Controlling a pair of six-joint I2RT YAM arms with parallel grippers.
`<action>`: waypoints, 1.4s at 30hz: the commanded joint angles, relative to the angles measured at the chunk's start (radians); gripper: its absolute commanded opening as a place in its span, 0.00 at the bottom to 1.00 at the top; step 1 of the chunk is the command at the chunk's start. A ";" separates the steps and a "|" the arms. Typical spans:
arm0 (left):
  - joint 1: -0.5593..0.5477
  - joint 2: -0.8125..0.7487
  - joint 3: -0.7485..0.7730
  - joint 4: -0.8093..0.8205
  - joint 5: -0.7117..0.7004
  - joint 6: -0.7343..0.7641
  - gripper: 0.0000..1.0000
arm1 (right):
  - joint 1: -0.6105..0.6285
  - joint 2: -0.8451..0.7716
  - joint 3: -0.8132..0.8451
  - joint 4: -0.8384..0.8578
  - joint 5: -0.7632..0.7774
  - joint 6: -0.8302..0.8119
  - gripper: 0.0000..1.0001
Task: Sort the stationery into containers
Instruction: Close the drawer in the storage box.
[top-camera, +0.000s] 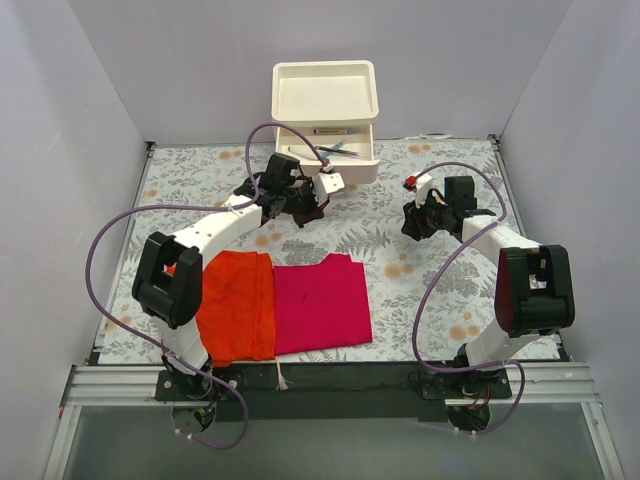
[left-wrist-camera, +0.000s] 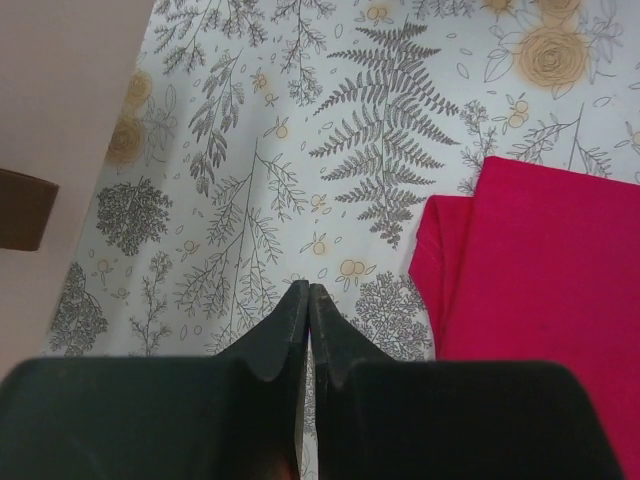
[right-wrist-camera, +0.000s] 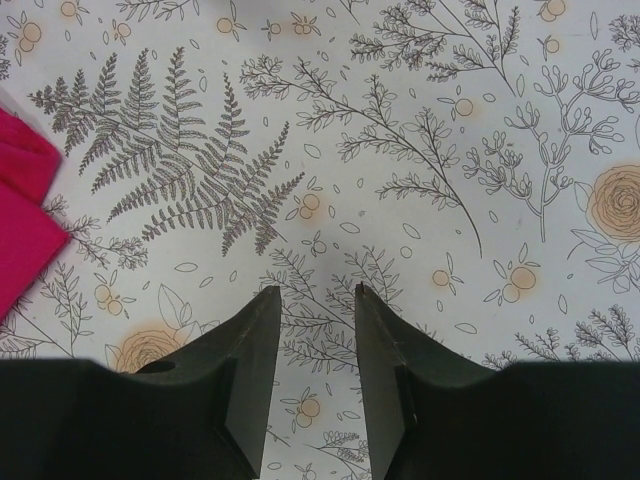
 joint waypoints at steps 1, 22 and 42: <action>0.005 -0.035 0.004 0.052 -0.045 -0.018 0.00 | -0.005 -0.009 0.025 0.035 0.005 0.012 0.45; 0.014 0.205 0.189 0.456 -0.235 0.005 0.00 | -0.003 0.042 0.071 0.041 0.007 0.012 0.45; 0.033 0.337 0.401 0.740 -0.332 0.081 0.00 | -0.005 0.016 0.019 0.067 0.005 0.022 0.46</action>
